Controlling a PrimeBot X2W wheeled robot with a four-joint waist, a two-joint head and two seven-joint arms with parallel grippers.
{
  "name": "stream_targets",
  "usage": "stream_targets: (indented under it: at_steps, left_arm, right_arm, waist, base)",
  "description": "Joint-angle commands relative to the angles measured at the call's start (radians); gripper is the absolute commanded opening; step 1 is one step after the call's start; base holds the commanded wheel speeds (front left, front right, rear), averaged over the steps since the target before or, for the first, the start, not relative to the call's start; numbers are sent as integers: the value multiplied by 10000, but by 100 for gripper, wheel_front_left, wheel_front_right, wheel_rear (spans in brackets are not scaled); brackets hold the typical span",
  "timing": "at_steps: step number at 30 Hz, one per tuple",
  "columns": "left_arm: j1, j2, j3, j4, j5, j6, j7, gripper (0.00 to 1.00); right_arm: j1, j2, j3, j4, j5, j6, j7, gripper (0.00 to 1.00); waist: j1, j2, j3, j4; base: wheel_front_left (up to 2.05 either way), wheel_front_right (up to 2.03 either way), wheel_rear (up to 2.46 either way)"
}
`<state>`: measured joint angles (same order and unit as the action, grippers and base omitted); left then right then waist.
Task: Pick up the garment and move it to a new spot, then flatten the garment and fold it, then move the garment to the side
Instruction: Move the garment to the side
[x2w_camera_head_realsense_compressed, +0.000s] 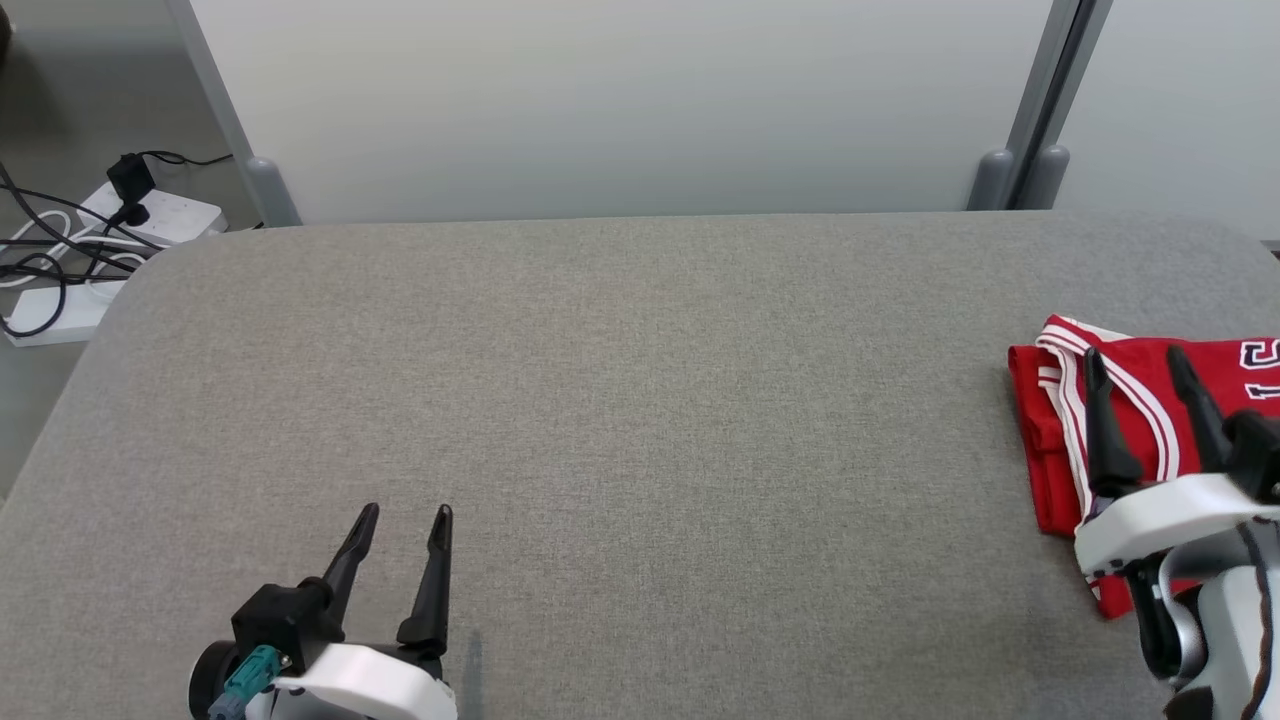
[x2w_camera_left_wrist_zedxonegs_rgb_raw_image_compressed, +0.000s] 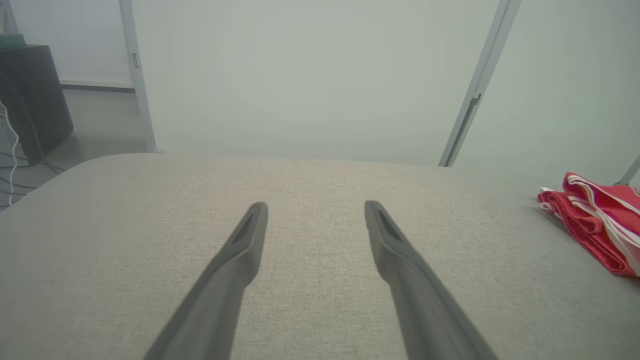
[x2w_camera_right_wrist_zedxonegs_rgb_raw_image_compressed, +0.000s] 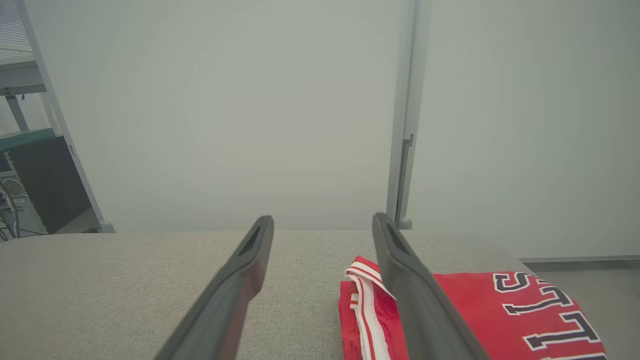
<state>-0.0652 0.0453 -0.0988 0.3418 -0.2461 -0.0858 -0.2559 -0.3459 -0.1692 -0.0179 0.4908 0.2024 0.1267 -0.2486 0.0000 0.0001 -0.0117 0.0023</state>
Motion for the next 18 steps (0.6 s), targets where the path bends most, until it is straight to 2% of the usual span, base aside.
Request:
stream_targets:
  at_steps: [1,9,18]
  left_arm:
    - [-191,51,411,-203,96,128,-59,100]
    - [162,50,1042,-192,260,475,-59,100]
    - [462,49,1410,-238,497,605,-59,100]
  right_arm:
    - [128,14,276,-417,33,40,-131,100]
    - [1330,386,325,-1019,-300,40,-131,100]
    - [1886,710,133,-1418,-618,40,-131,100]
  waist:
    - [0,-1,-69,65]
    - [0,-1,-254,163]
    - [0,-1,-404,107]
  base:
    - [0,0,0]
    - [0,0,0]
    - [0,0,0]
